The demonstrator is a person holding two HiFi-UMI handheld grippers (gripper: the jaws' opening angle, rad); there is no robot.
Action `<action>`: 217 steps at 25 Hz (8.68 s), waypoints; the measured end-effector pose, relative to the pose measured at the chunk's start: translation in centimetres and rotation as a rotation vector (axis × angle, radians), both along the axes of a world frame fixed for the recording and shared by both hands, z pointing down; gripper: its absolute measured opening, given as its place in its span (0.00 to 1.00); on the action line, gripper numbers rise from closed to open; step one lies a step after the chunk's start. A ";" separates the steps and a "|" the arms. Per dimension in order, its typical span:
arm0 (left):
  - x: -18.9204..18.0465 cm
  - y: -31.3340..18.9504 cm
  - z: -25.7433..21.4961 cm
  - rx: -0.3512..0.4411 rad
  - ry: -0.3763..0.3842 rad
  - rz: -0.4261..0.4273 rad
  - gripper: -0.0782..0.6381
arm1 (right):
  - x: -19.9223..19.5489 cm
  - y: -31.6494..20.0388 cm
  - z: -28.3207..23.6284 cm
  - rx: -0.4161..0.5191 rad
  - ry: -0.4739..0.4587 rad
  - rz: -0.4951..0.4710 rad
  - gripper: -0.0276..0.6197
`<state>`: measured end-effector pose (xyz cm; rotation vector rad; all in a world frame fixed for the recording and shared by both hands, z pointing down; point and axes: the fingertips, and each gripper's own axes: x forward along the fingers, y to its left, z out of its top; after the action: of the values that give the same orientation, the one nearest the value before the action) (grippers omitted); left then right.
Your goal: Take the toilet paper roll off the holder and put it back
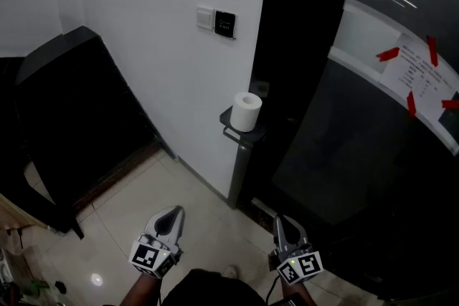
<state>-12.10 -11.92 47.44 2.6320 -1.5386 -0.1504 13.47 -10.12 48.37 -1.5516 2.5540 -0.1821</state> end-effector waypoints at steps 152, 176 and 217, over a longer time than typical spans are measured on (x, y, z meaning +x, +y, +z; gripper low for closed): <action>5.1 -16.7 -4.2 0.039 -0.039 0.090 0.76 | 2.7 -14.2 -0.4 0.011 0.017 -0.067 0.06; 12.4 -18.2 -5.3 -0.211 0.593 0.310 0.76 | 6.2 -12.3 0.0 -0.003 0.004 0.013 0.06; 27.3 -22.2 10.4 -0.791 1.167 0.382 0.76 | 15.4 -5.5 0.6 -0.068 0.028 0.338 0.06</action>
<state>15.19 -34.11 57.81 1.5795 -0.5027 -0.7036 28.83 -15.60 48.98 -1.9921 2.2793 -0.2091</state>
